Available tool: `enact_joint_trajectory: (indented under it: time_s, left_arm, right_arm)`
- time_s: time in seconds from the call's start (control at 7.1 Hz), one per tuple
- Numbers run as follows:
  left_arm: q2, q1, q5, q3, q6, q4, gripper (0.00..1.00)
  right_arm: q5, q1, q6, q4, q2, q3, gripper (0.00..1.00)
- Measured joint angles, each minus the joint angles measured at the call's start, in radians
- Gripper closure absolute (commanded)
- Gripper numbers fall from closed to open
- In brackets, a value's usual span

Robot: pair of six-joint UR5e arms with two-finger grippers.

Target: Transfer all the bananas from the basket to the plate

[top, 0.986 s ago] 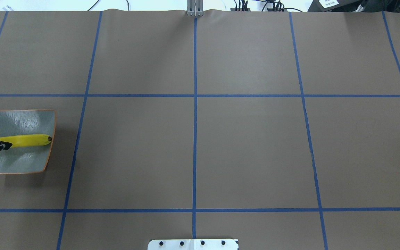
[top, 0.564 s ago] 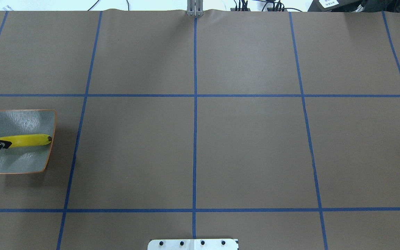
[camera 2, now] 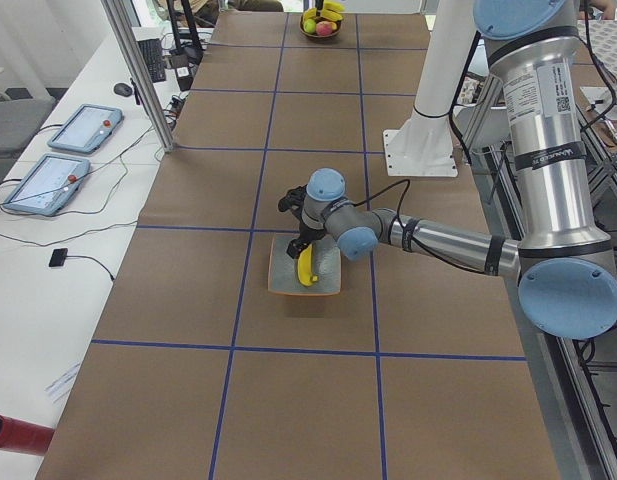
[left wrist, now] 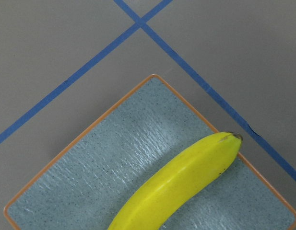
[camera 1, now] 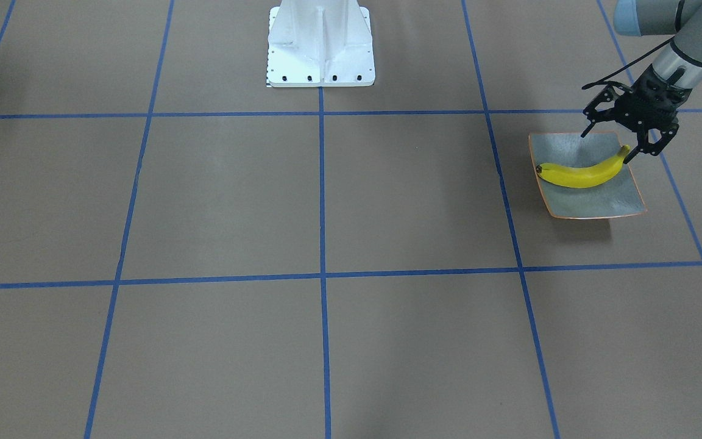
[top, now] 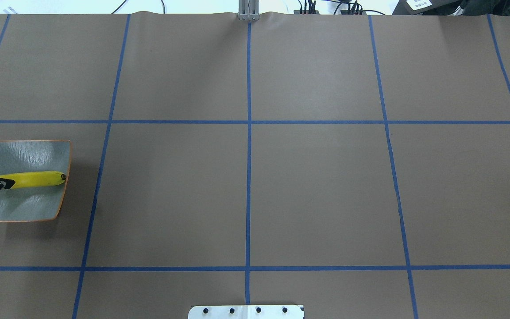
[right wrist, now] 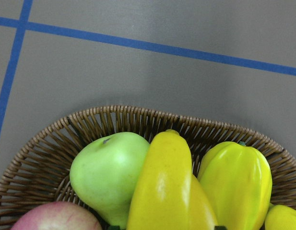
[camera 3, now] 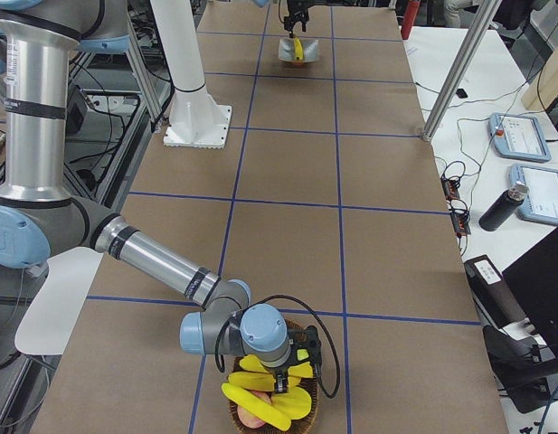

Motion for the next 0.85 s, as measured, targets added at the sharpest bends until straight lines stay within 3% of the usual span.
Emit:
enact_joint_trajectory:
  time_s: [0.42,0.85]
  left_arm:
    - [0.003,0.0,0.0,-0.001,0.0,0.0,0.0]
    - [-0.001,-0.001,-0.002,0.002,-0.002,0.002,0.0]
  right_arm:
    - [0.006,0.0,0.0,0.006,0.002,0.042,1.0]
    - [0.016,0.002,0.051,-0.002,0.013,0.162,1.0]
